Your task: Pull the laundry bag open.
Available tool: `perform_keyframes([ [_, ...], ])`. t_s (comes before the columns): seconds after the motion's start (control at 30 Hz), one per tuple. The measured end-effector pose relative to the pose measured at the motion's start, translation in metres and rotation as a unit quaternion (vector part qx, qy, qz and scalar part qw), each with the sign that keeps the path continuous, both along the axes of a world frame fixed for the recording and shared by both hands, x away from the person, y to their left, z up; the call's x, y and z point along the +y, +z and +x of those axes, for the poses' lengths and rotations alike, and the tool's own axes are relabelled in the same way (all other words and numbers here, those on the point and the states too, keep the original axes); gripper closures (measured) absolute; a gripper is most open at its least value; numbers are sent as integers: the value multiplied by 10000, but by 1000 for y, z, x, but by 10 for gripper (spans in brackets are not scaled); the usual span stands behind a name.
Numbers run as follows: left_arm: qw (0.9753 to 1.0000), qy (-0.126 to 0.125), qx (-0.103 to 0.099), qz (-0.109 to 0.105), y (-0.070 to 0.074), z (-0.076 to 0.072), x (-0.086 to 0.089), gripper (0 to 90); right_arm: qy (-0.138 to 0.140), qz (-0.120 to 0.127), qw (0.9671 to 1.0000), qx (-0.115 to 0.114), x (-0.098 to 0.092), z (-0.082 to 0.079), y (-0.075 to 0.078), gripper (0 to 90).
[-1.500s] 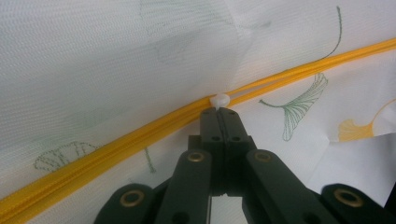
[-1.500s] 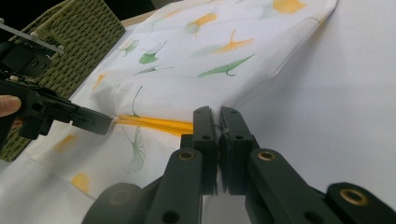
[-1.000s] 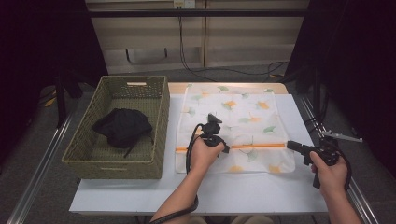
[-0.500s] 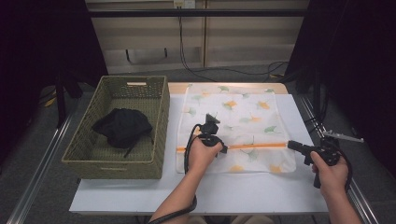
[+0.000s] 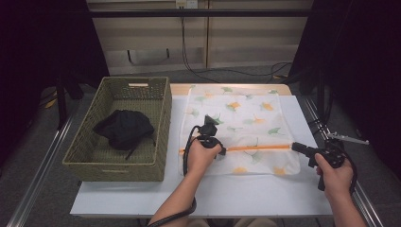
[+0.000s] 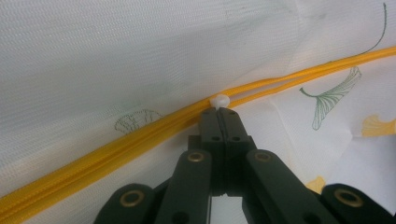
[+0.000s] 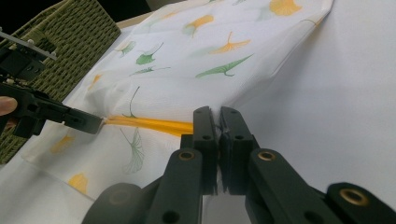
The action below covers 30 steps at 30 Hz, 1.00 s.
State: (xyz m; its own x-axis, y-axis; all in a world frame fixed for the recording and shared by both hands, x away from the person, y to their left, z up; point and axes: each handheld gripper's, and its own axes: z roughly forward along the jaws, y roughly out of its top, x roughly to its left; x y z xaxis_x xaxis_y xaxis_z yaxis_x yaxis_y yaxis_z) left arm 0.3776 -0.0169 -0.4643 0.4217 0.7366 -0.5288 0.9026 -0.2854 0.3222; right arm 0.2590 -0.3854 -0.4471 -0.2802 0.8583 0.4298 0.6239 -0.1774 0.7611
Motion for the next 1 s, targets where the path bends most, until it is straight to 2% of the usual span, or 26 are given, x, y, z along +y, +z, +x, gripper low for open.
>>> perform_keyframes([
  [0.07, 10000, 34, -15, 46, 0, 0, 0, 900, -1, -2, 10000, -3, 0, 0, -1, 866],
  [0.13, 10000, 32, 18, -1, -1, -1, 1, 900, -8, 28, 10000, 13, 1, 0, -1, 866],
  [0.27, 9999, 20, -22, 108, 0, 0, 3, 900, -8, 7, 10000, 13, 0, 0, -1, 866],
  [0.33, 9999, 124, 15, 73, 0, 0, 4, 900, -32, 8, 10000, 22, -1, 0, -1, 866],
  [0.4, 9999, 83, 16, 96, -1, 1, 8, 900, -46, -3, 10000, 26, -2, 0, -2, 866],
  [0.43, 9999, 132, 55, 21, -1, 1, 8, 900, -57, 21, 10000, 55, -2, 0, -2, 866],
  [0.5, 9998, 163, -43, 131, -2, 1, 9, 900, -42, 2, 10000, 49, -2, 0, -2, 866],
  [0.6, 9998, 149, -54, 156, -1, 1, 10, 900, -46, -18, 10000, 27, -1, 0, -3, 866],
  [0.67, 9999, 111, 15, 117, 0, 2, 11, 900, -39, -16, 10000, 25, -1, 1, -3, 866],
  [0.77, 9997, 84, -33, 222, 1, 2, 11, 900, -50, -20, 10000, 18, -1, 1, -3, 866],
  [0.8, 9996, 189, -60, 193, 0, 2, 12, 900, -72, -16, 10000, 41, -1, 0, -3, 866],
  [0.9, 9997, 171, 16, 161, 0, 3, 17, 900, -70, 9, 10000, 26, -4, 0, -3, 866],
  [1.0, 9997, 109, -48, 233, 1, 2, 16, 900, -68, -17, 10000, 11, -4, 0, -4, 866],
])
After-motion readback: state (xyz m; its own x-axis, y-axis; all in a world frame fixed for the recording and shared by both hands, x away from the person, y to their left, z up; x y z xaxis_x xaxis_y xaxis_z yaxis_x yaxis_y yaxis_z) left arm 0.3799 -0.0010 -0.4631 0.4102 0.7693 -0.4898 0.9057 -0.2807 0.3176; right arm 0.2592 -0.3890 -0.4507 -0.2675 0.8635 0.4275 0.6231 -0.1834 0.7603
